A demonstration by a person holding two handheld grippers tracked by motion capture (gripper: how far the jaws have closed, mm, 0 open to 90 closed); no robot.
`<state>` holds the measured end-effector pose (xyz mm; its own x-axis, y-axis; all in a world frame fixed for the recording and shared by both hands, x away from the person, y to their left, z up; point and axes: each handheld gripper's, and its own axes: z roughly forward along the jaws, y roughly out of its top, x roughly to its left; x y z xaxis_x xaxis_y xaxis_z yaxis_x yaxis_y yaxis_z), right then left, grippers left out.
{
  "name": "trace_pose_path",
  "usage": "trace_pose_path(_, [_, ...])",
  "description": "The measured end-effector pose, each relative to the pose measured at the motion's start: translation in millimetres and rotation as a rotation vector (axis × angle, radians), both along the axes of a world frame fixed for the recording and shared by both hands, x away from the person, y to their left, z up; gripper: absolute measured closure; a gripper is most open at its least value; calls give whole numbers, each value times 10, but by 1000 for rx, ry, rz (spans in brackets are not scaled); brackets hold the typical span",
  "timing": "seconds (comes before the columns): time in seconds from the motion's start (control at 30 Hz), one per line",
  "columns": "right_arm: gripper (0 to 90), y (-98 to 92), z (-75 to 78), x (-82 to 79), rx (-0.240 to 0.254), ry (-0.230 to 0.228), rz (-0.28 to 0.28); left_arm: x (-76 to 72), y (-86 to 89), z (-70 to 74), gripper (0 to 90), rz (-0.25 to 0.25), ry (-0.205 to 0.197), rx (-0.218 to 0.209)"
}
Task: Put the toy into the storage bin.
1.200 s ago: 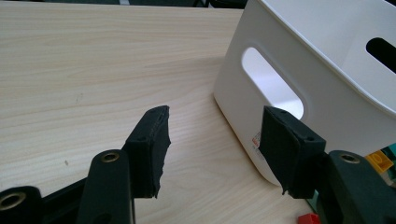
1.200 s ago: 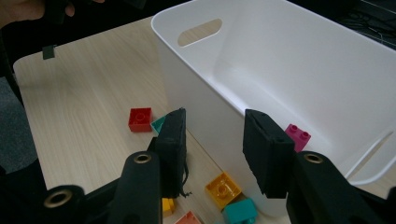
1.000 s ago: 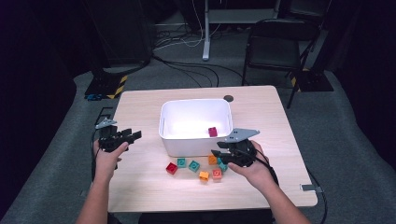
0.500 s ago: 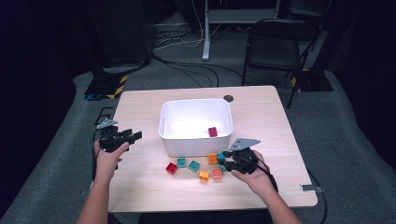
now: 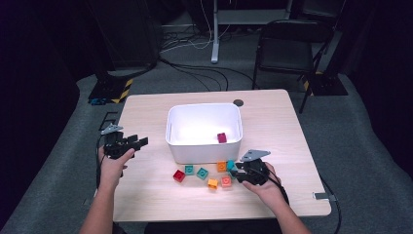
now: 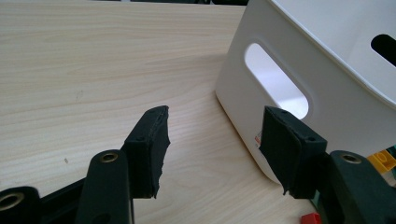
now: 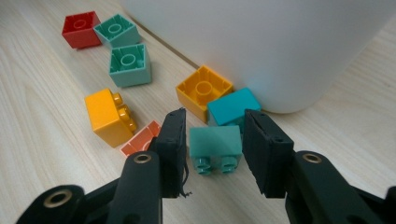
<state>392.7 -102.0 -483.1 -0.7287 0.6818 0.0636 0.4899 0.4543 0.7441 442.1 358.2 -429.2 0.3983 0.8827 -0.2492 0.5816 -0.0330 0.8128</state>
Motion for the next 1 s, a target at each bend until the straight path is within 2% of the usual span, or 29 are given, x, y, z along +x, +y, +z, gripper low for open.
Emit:
trace_pose_path(0.33, [546,51,-93,50,-5,6,-8,4,-2,-2,413,0,0,3])
trace_pose_path(0.53, [573,70,-168,95,-22,30,-4,-1,-6,-2,413,-2,7,3])
trace_pose_path(1.0, [584,17,-137,75,-22,35,1,9,4,-9,413,-1,6,5])
